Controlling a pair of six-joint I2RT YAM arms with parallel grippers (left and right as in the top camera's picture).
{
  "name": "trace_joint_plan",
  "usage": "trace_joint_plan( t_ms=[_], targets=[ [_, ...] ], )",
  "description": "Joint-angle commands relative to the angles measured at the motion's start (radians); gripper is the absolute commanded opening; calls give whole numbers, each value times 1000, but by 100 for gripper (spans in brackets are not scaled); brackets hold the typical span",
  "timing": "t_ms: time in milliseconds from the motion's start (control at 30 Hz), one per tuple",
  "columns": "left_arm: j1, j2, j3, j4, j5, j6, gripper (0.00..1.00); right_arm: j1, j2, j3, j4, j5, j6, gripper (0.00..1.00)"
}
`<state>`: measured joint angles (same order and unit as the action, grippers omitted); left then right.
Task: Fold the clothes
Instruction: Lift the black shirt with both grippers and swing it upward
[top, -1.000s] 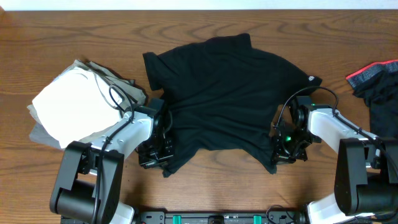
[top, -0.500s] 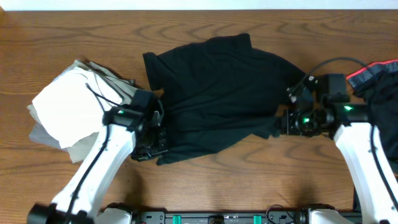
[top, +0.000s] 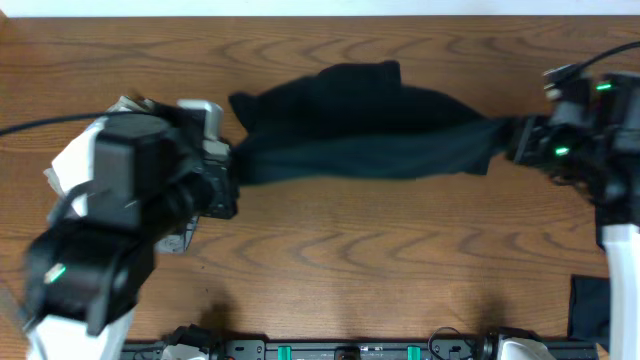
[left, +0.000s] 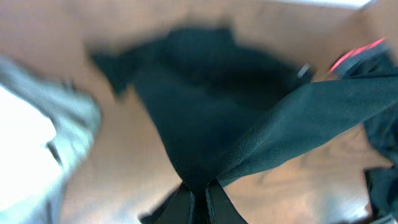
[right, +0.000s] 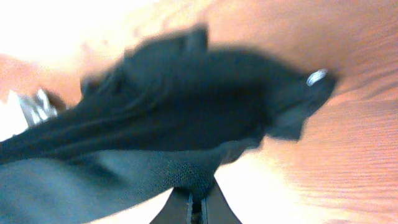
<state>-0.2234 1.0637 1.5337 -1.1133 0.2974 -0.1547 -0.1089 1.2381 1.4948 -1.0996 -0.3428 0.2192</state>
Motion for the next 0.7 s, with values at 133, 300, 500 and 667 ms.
trace_joint_plan(
  t_ms=[133,300,500,667],
  targets=[
    [5,33,396,-4,-25,92,6,-94,-21,373,-74,26,38,1],
    [3,80,640,-5,-9,91,6,-107,-21,623,-129,44,39,1],
    [3,103,822,-18,35,90,6,-107,-21,810,-196,94,50,1],
    [3,105,855,-74,32,83,6,-107,-19,834,-253,100,47,1]
  ],
)
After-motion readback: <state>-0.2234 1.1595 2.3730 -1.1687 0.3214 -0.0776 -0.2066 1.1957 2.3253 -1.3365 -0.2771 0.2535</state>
